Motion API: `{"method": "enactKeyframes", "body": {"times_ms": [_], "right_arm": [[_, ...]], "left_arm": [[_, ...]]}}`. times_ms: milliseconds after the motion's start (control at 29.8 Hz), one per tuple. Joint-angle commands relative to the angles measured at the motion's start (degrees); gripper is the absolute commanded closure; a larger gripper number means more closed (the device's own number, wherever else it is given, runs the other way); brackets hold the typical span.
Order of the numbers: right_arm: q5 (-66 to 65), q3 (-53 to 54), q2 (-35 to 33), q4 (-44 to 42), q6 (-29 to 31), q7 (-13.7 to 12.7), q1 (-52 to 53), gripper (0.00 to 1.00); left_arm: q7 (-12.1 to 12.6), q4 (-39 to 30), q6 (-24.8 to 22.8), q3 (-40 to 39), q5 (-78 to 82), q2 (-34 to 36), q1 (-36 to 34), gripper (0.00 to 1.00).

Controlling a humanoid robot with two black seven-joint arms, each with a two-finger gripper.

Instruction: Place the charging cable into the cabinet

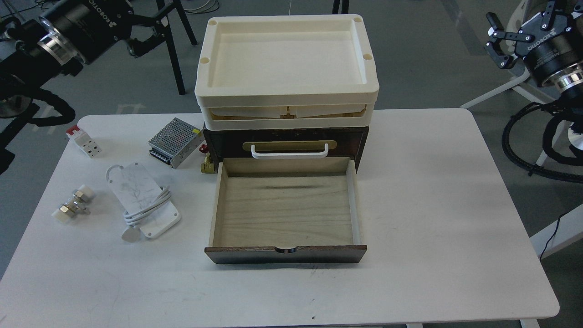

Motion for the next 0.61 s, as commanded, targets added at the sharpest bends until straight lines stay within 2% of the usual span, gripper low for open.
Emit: {"method": "enactKeyframes", "body": {"times_ms": [0,67,134,269,336,437,504,571], "right_arm": [[-0.01,0.09,1.31,-0.14,0.00,0.08,0.28,0.00],[-0.01,0.18,1.40,-0.14,0.00,0.08,0.28,0.00],[-0.01,0.27,1.31,-0.15,0.00,0.17,0.28,0.00],[0.08,0.79,1.40,-0.06,0.00,0.17,0.46,0.00],[0.08,1.23,1.40,-0.06,0.00,0.17,0.37,0.00],[0.08,1.32,1.40,-0.06,0.00,0.17,0.28,0.00],[0.08,1.32,1.40,-0.06,0.00,0.26,0.28,0.00],[0.08,1.32,1.31,-0.06,0.00,0.34,0.19,0.00]], "left_arm": [[-0.88,0.10,0.00,-0.03,0.00,0.00,1.66,0.00],[-2.46,0.27,0.00,-0.03,0.00,0.00,2.19,0.00],[-5.18,2.54,0.00,-0.12,-0.79,0.35,2.54,0.00],[-14.05,17.56,0.00,-0.56,-2.90,-2.98,2.98,0.00],[-17.13,19.70,0.00,-1.52,-4.22,-6.41,2.54,0.00],[-21.26,15.24,0.00,-6.78,-4.57,-6.24,5.16,0.00],[-24.43,8.04,0.00,-9.69,-4.40,-5.90,8.42,0.00],[-25.23,-1.18,0.00,-11.63,-3.53,-3.71,10.62,0.00]]}}
